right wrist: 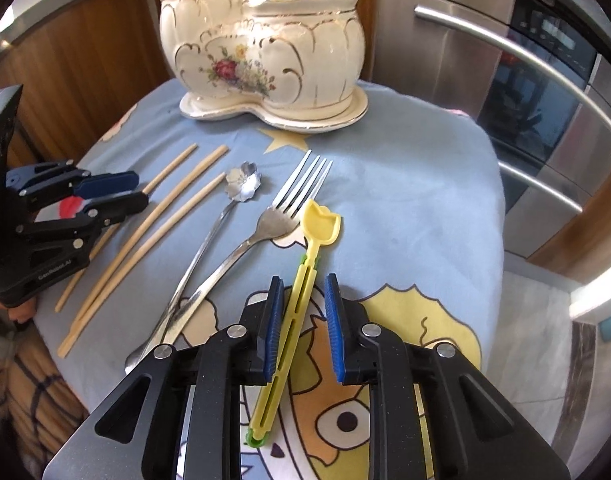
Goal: Organize utensils
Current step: 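Grasp a chopstick with the left tool while the right tool grasps the yellow fork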
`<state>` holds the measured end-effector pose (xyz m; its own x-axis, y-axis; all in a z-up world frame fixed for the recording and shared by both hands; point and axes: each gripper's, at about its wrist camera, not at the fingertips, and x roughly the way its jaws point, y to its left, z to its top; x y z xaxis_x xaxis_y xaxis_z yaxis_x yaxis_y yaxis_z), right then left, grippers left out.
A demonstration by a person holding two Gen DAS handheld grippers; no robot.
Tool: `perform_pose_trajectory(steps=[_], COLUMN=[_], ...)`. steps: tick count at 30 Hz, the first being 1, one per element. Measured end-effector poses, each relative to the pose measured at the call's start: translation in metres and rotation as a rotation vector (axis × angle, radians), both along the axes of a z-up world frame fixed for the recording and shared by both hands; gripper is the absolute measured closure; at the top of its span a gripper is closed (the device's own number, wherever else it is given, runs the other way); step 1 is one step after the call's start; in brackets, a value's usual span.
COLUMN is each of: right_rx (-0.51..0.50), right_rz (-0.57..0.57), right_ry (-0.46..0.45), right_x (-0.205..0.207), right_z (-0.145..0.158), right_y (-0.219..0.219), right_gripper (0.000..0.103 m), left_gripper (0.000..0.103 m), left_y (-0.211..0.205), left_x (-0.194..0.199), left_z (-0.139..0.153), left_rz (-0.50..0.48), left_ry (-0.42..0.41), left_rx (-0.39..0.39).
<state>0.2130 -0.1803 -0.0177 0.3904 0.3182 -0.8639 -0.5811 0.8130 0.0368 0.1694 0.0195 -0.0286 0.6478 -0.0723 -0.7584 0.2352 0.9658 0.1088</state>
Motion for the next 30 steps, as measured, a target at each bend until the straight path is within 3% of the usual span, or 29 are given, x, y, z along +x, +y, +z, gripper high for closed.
perform_pose_trajectory(steps=[8,19,22,26,30], right_rx=[-0.087,-0.175,-0.188,-0.164,-0.136], right_rz=[0.085,0.153,0.165,0.160,0.137], right_ry=[0.096,0.182,0.178,0.160,0.142], right_x=[0.014,0.029,0.028,0.023,0.021], right_z=[0.004,0.006,0.006,0.006,0.007], right_y=[0.007,0.015,0.018,0.018,0.013], right_gripper=[0.081,0.081,0.081,0.091,0.092], left_gripper=[0.084,0.088,0.088,0.097,0.098], left_y=[0.008,0.014,0.012,0.015,0.027], left_x=[0.008,0.024,0.027,0.027,0.018], left_z=[0.003,0.010,0.010,0.010,0.009], left_rz=[-0.037,-0.164,-0.165,-0.134,-0.097], left_ry=[0.104,0.317,0.326,0.305,0.273], left_rx=[-0.036,0.025,0.025,0.007,-0.014])
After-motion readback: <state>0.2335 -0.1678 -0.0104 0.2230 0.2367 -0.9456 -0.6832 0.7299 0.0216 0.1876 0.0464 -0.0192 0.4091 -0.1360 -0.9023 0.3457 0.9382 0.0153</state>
